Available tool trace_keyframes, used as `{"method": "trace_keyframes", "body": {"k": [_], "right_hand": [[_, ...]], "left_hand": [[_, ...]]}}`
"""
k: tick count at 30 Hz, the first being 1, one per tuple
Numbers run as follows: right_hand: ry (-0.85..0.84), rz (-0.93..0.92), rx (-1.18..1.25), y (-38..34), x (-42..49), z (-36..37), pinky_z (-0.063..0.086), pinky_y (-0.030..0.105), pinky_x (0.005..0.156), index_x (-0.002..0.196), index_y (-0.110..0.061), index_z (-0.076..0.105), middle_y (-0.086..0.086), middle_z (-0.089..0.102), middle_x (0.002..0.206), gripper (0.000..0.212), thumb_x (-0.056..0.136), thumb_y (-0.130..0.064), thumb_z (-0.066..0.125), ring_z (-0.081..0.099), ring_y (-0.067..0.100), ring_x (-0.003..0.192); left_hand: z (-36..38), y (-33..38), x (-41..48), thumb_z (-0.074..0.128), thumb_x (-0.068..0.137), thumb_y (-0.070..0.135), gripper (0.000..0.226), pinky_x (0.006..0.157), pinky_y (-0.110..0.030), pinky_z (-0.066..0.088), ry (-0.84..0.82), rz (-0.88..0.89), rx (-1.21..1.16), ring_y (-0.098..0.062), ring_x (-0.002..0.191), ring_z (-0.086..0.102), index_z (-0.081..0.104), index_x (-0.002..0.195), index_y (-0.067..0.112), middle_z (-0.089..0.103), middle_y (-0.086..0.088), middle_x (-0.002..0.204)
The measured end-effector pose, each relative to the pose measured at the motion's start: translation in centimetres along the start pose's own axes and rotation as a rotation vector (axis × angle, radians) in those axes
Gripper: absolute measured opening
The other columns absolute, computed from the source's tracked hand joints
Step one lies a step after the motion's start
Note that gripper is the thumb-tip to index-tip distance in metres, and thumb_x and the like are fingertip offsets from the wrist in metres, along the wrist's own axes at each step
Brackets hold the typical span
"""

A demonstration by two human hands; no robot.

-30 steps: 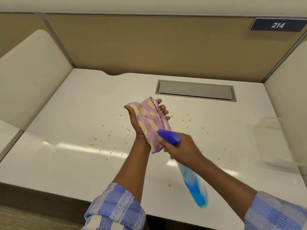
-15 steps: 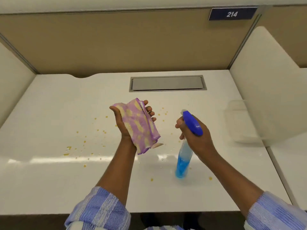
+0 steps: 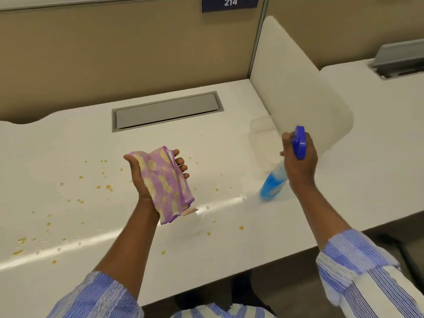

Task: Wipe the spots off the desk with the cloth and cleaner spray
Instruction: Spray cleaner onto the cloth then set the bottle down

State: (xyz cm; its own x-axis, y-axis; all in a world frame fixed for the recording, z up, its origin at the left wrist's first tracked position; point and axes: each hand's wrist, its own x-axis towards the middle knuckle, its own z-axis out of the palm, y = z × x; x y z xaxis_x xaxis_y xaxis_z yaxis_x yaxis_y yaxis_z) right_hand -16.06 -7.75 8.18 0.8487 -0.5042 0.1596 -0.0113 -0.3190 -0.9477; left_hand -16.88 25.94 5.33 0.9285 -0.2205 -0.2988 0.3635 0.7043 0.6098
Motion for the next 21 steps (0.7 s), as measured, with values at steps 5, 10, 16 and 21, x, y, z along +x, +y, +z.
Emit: {"method": "trace_keyframes", "body": {"k": [5, 10, 16, 21], "right_hand": [[0.075, -0.026, -0.009, 1.3, 3.4, -0.8, 0.060, 0.049, 0.085, 0.097, -0.022, 0.054, 0.005, 0.067, 0.092, 0.027, 0.097, -0.047, 0.065, 0.069, 0.038, 0.086], [0.118, -0.019, -0.011, 2.0, 5.3, -0.8, 0.058, 0.051, 0.091, 0.098, -0.027, 0.054, 0.012, 0.070, 0.099, 0.027, 0.095, -0.051, 0.065, 0.069, 0.035, 0.090], [0.112, 0.006, -0.034, 3.5, 6.0, -1.1, 0.059, 0.039, 0.094, 0.116, -0.019, 0.059, 0.004, 0.071, 0.108, 0.046, 0.090, -0.055, 0.071, 0.068, 0.022, 0.097], [0.078, 0.146, -0.107, 4.9, 4.2, -1.8, 0.050, 0.028, 0.102, 0.154, -0.020, 0.035, 0.000, 0.055, 0.143, 0.089, 0.083, -0.050, 0.081, 0.058, 0.015, 0.123]], "left_hand": [[1.3, -0.9, 0.7, 0.029, 0.069, 0.098, 0.114, 0.080, -0.038, 0.055, -0.033, -0.036, 0.037, -0.025, 0.089, 0.063, 0.050, 0.132, 0.005, 0.061, -0.010, 0.103], [1.7, -1.2, 1.0, 0.010, 0.075, 0.099, 0.116, 0.080, -0.037, 0.057, -0.050, -0.059, 0.031, -0.023, 0.088, 0.066, 0.056, 0.128, 0.006, 0.063, -0.008, 0.102], [1.9, -1.5, 0.8, 0.018, 0.073, 0.098, 0.115, 0.078, -0.037, 0.056, -0.039, -0.081, 0.013, -0.024, 0.087, 0.064, 0.052, 0.130, 0.005, 0.060, -0.009, 0.102], [2.3, -1.9, 0.6, 0.022, 0.070, 0.097, 0.112, 0.076, -0.037, 0.054, -0.012, -0.081, 0.037, -0.025, 0.084, 0.061, 0.053, 0.126, 0.004, 0.059, -0.010, 0.099]]}}
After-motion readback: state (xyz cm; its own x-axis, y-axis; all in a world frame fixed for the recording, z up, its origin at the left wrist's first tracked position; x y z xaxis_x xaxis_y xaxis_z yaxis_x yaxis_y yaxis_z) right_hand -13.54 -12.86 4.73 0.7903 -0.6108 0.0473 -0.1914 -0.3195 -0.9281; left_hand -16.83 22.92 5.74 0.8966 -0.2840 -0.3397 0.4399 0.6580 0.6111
